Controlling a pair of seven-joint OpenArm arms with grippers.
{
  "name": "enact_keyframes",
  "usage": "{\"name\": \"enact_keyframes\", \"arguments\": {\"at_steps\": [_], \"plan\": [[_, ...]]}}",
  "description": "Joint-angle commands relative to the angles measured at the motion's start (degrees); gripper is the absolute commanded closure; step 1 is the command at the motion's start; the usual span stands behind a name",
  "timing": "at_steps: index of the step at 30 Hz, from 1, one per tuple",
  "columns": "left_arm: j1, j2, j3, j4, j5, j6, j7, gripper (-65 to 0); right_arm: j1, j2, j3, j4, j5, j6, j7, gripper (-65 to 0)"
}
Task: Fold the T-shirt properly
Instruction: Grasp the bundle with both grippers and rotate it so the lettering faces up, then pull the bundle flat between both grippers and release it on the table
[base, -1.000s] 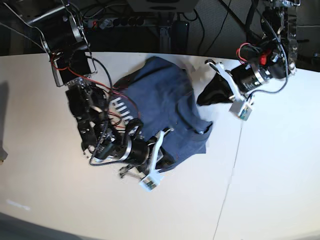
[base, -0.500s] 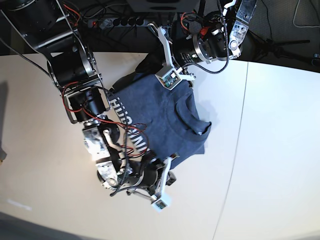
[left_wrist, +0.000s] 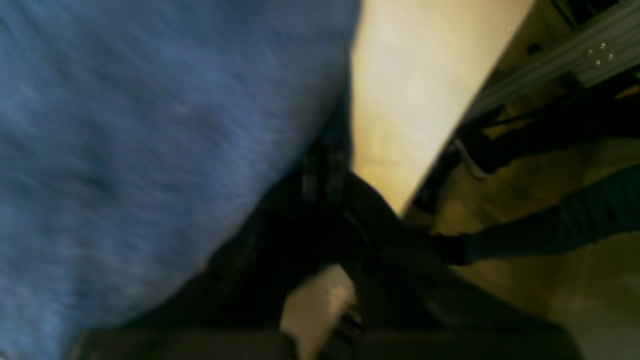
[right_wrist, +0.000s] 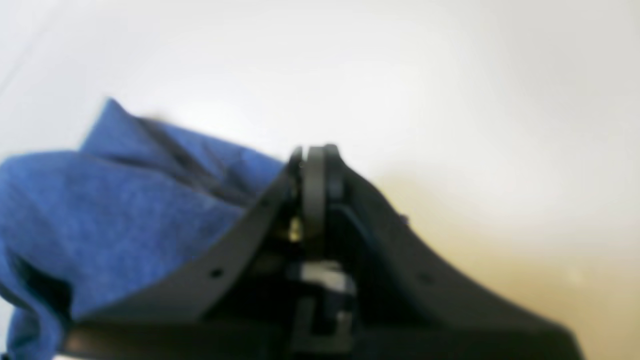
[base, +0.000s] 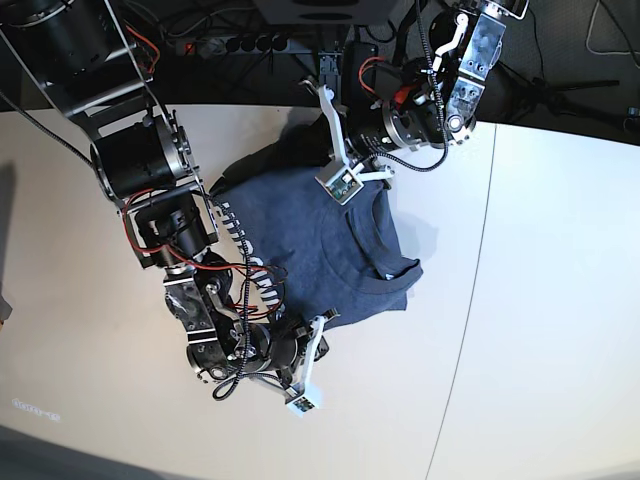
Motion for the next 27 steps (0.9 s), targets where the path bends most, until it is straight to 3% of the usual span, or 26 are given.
{"name": "enact_keyframes", "arguments": {"at_steps": [1, 7, 14, 18, 22, 27], "plan": [[0.02, -0.02, -0.31, 1.01, -0.42, -0.39, -1.2, 0.0, 1.99, -0.13, 0.24, 0.39, 0.48, 3.26, 0.15, 0.0], [-0.17, -2.4, -4.39, 0.92, -0.48, -0.33, -1.27, 0.0, 1.05, 0.15, 0.24, -0.37, 0.83, 3.26, -0.83, 0.0], [-0.42, -8.83, -9.64, -2.01, -0.55, -0.22, -5.03, 0.0, 1.05, 0.17, 0.24, -0.35, 6.88, 3.3, -7.21, 0.0], [-1.14, -12.09, -10.6, -4.55, -0.94, -0.2, -6.6, 0.0, 1.05, 0.17, 0.24, -0.35, 9.55, 3.3, -7.98, 0.0], [-2.78, -13.79, -10.91, -7.13, -0.9, -0.17, -6.62, 0.0, 1.01, 0.33, 0.24, -0.35, 12.15, 3.32, -12.39, 0.0], [-5.9, -15.82, -11.43, -9.6, -0.96, -0.17, -6.62, 0.0, 1.05, 2.12, 0.24, -0.24, 15.08, 3.5, -13.18, 0.0]]}}
